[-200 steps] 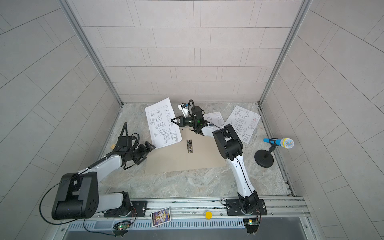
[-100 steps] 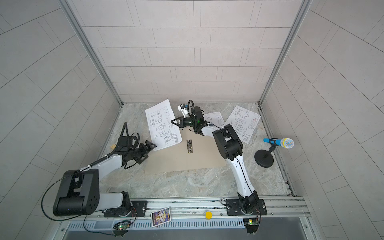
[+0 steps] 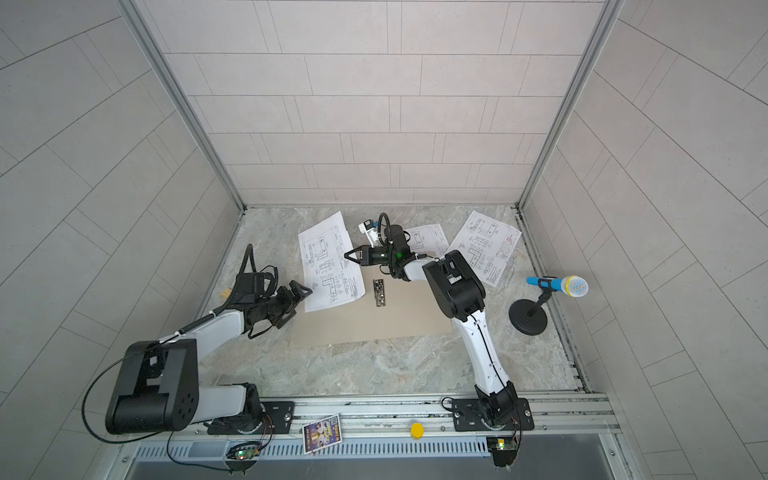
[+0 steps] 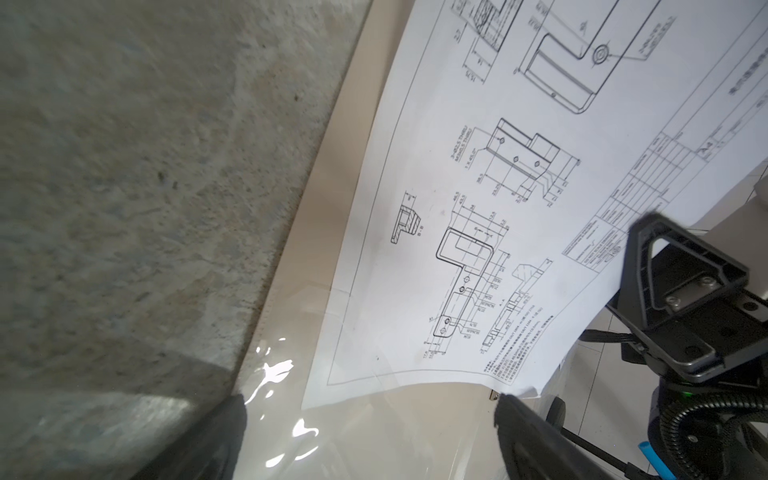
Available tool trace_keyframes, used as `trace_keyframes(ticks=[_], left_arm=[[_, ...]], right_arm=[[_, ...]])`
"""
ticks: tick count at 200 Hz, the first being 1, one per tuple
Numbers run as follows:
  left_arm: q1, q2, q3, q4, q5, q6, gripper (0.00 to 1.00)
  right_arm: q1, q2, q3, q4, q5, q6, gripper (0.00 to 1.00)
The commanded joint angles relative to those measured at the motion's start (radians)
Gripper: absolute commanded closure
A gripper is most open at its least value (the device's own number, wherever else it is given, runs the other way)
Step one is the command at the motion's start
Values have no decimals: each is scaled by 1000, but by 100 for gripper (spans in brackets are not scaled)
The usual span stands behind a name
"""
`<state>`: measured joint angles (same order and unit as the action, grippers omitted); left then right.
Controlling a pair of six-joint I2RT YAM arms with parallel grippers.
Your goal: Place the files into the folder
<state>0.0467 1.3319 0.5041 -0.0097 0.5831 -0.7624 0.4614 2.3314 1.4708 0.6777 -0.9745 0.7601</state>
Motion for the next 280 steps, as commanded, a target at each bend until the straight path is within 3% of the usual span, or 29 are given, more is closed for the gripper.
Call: trace_keyframes(ticks=[1,34,88,178,280], left_arm=[[9,-21,-10,-12,-11,1,0],[12,-36,-6,-43,-22,9,0],[18,-47,-4,-84,-62,17,0],[17,-16,-22,-14,3,14,0],[18,9,-38,38,26,-7,0]], right_arm=[[9,-69,-22,23,10,16,100],[7,-93,-38,-88,48,-58,100],[21,-131,-103,-95,92,-39,100],[63,-175,-208,2,222,32,100],[88,-179,-240,74,208,53,100]])
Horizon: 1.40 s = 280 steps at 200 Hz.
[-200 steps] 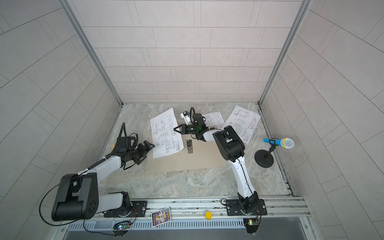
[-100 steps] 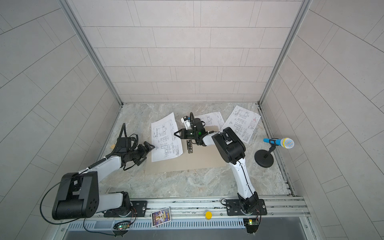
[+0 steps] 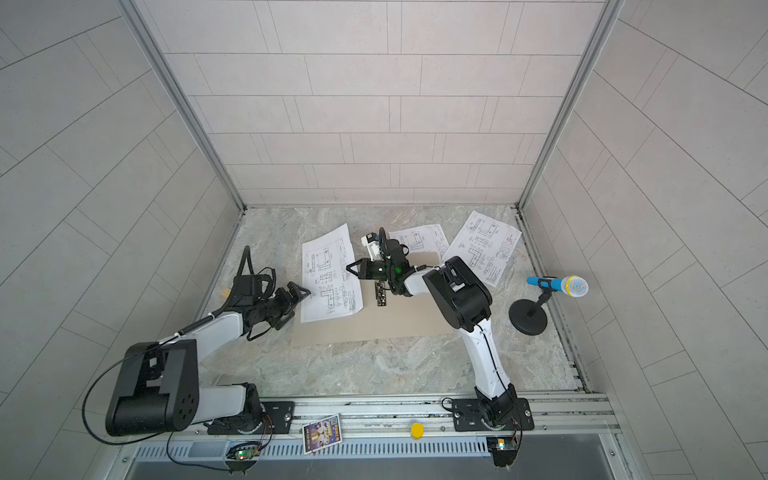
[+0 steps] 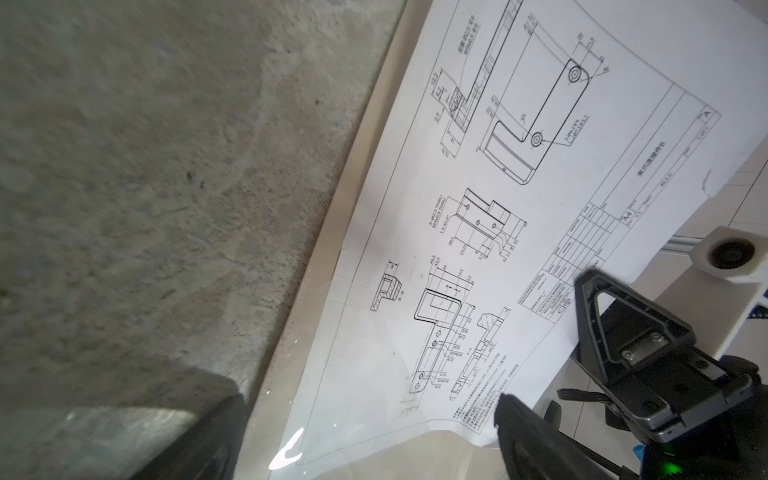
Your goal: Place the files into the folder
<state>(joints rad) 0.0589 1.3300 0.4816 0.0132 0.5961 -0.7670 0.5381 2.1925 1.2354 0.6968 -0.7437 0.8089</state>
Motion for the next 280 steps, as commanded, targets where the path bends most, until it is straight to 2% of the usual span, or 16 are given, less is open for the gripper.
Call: trace_keyframes(ticks=[1,57,104,140,183,208,280], left_arm=[[5,11,-16,15,13,-2,0],[5,14,-13,26,20,-5,0],[5,27,-8,48,25,-13,0],[4,35,-9,66,28,-24,0],[4,20,-21,73,27,-31,0],[4,15,-26,72,25,-31,0],[5,17,-32,89,33,-38,0]], right_arm=[[10,-40,-4,57,-24,4,100],[-17,-25,10,53,-139,-34,100],[-27,-20,4,51,-172,-44,100],[-19,-22,-18,85,-149,-4,100],[-8,-35,-104,148,-41,85,100],[-8,-55,-138,131,-12,78,100],[-3,-82,-154,122,-33,66,100]])
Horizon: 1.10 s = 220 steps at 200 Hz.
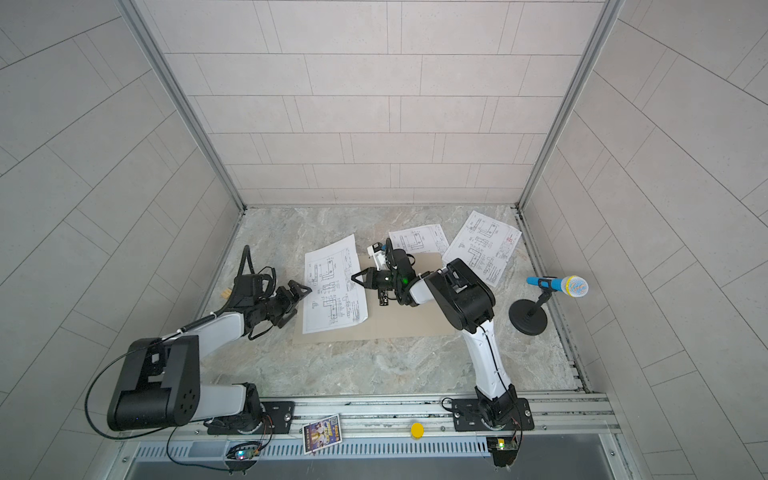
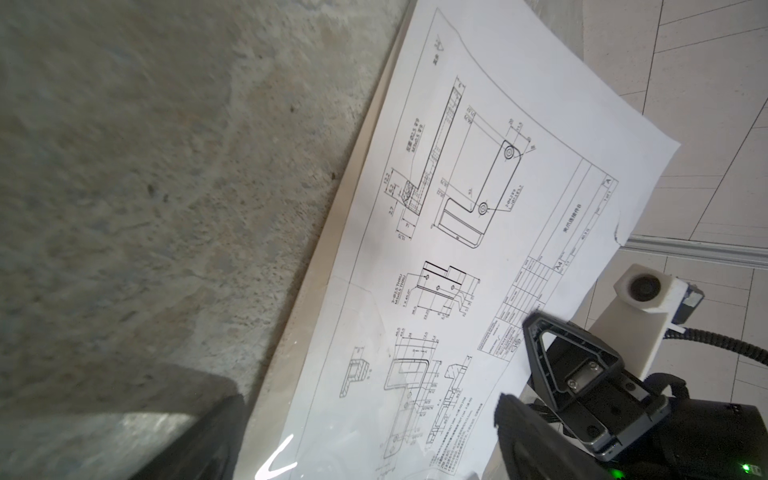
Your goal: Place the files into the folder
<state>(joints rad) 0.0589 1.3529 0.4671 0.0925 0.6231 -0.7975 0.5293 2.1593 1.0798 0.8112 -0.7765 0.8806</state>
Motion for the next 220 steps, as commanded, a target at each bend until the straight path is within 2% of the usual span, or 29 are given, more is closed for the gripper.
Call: trace_keyframes(ticks=[1,81,136,220], left_arm=[[4,-6,-18,9,6,-8,0],[4,-13,-33,24,4,-21,0],[4,-10,-45,40,10,-26,0],[4,-16,-57,57,16,-34,0]], right_arm=[[6,-50,2,7,1,-7,100],[26,-89,9,-223,82,-99,100],[36,-93,-6,-196,110,-64,100],[60,-106,-37,-191,183,56,100]])
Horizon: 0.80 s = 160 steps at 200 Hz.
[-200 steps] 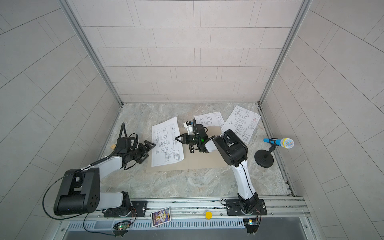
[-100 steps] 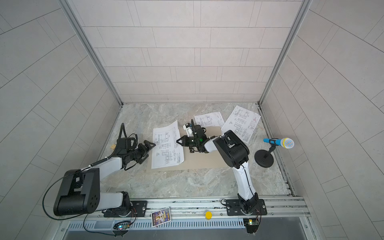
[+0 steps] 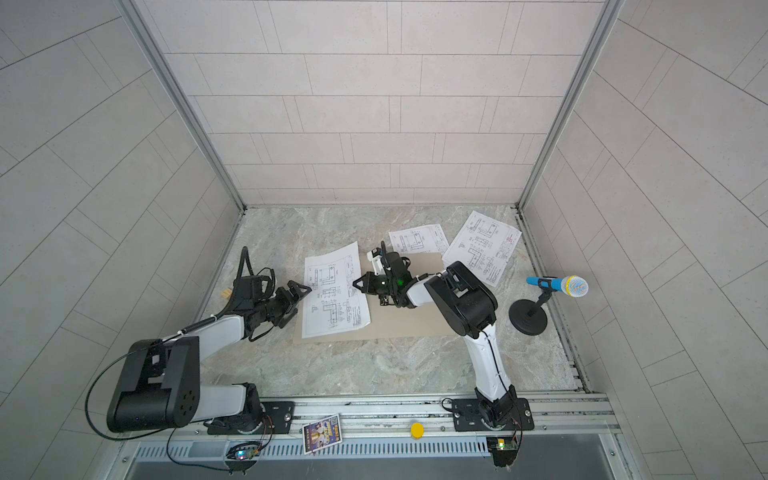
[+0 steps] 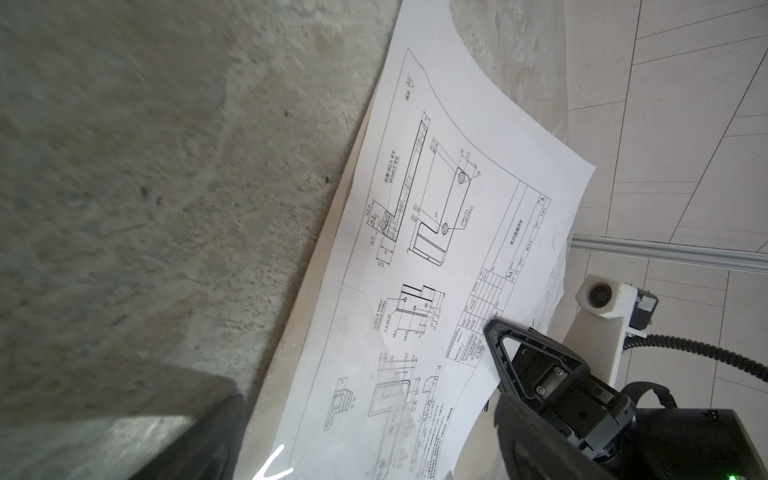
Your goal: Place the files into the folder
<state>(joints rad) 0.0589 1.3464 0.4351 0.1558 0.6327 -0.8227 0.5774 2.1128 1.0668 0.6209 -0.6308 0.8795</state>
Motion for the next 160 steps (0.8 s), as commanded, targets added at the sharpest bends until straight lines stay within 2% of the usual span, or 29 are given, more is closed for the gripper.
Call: trace_keyframes(ticks=[1,41,87,160], left_arm=[[4,-9,-25,-7,6,-10,0],[3,-7,-30,3,10,-11,0],[3,-2,-33,14,15,-13,0],[3,-1,-35,16,15,-15,0]], right_arm=[[13,-60,-25,0,38,59,100],[15,-95,-40,-41,64,49,100],[21,-72,-30,3,20,60,100],[41,-70,-37,-31,50,84,100]])
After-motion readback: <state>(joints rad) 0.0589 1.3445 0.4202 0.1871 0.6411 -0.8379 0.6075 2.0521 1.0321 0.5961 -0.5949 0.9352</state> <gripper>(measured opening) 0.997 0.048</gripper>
